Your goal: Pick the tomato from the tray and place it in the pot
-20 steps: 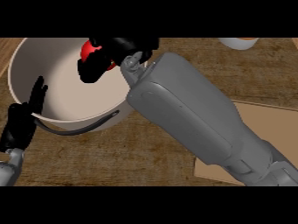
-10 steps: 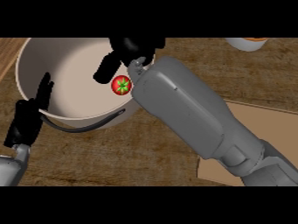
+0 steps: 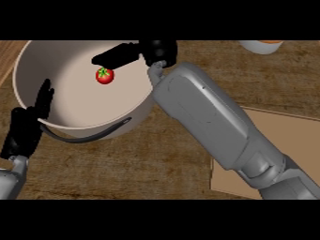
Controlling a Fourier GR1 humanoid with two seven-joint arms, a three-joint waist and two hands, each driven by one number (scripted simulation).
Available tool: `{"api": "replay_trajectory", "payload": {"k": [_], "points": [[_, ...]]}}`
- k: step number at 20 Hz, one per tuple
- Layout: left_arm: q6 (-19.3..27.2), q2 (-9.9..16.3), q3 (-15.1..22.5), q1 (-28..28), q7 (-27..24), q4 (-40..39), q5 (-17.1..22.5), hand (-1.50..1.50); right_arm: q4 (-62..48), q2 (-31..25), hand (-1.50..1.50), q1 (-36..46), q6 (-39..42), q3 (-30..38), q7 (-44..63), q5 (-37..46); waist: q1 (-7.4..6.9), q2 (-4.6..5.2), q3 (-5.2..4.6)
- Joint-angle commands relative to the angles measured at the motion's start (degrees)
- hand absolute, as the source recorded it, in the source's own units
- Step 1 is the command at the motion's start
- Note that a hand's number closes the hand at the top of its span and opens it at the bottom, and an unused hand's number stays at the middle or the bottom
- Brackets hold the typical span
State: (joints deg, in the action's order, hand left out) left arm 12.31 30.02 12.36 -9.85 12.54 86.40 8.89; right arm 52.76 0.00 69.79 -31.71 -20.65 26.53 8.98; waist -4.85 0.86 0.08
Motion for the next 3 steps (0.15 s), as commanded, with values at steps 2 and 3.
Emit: {"api": "replay_trajectory", "payload": {"k": [2,3], "points": [[4.11,0.61,-2.62,3.31,4.38,-6.29,-1.49,0.0,-0.97,0.0,-1.5,-2.3,-7.64,2.45,-6.31,-3.05,1.82,0.04,-0.06],[3.11,2.55,-3.45,2.07,7.03,-5.02,-0.93,0.0,-0.42,0.0,-1.5,-5.01,-9.39,1.9,-8.11,-4.44,1.76,0.02,0.01]]}}
